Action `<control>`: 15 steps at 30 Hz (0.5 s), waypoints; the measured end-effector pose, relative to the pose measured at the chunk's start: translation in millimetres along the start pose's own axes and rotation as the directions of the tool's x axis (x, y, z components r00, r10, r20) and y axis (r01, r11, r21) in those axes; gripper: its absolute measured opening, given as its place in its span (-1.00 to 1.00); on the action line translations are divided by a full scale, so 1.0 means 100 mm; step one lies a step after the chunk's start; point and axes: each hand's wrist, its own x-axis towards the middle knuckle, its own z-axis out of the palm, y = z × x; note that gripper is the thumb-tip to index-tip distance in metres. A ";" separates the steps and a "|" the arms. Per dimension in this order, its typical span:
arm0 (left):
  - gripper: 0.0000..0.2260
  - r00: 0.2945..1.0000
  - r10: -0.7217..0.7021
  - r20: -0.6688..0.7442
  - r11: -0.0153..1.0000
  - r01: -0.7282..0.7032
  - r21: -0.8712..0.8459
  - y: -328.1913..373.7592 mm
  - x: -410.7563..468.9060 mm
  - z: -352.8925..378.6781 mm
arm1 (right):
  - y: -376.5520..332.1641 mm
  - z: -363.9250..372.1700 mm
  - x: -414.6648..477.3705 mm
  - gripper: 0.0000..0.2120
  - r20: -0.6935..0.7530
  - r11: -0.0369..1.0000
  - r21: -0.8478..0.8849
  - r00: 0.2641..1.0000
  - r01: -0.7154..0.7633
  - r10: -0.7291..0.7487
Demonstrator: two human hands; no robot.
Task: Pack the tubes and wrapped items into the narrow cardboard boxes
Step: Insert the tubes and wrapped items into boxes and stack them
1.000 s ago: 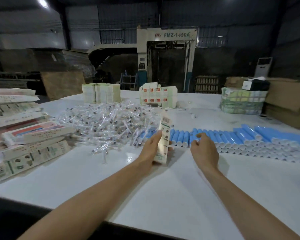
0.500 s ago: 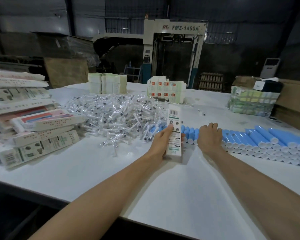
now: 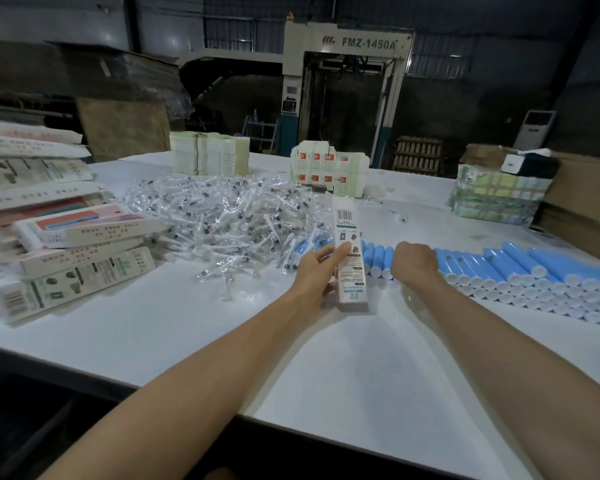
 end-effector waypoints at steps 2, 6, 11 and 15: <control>-0.77 1.000 -0.007 0.002 1.000 0.007 0.001 0.01 -0.02 0.01 | 0.01 -0.01 -0.04 -0.90 -0.035 1.000 0.008 0.999 0.015 -0.015; -0.77 1.000 0.001 0.021 1.000 0.000 -0.011 0.02 -0.04 -0.01 | 0.03 -0.02 -0.14 -0.88 -0.115 0.995 -0.025 0.988 0.100 -0.102; -0.73 0.998 0.000 0.062 1.000 0.001 -0.022 0.05 -0.07 0.00 | 0.16 -0.12 -0.23 -0.67 -0.309 0.890 0.424 0.951 0.166 -0.030; -0.74 0.993 0.011 0.114 1.000 -0.009 -0.016 0.07 -0.09 0.01 | 0.36 -0.38 -0.24 -0.75 -0.320 0.544 0.811 0.942 0.215 0.104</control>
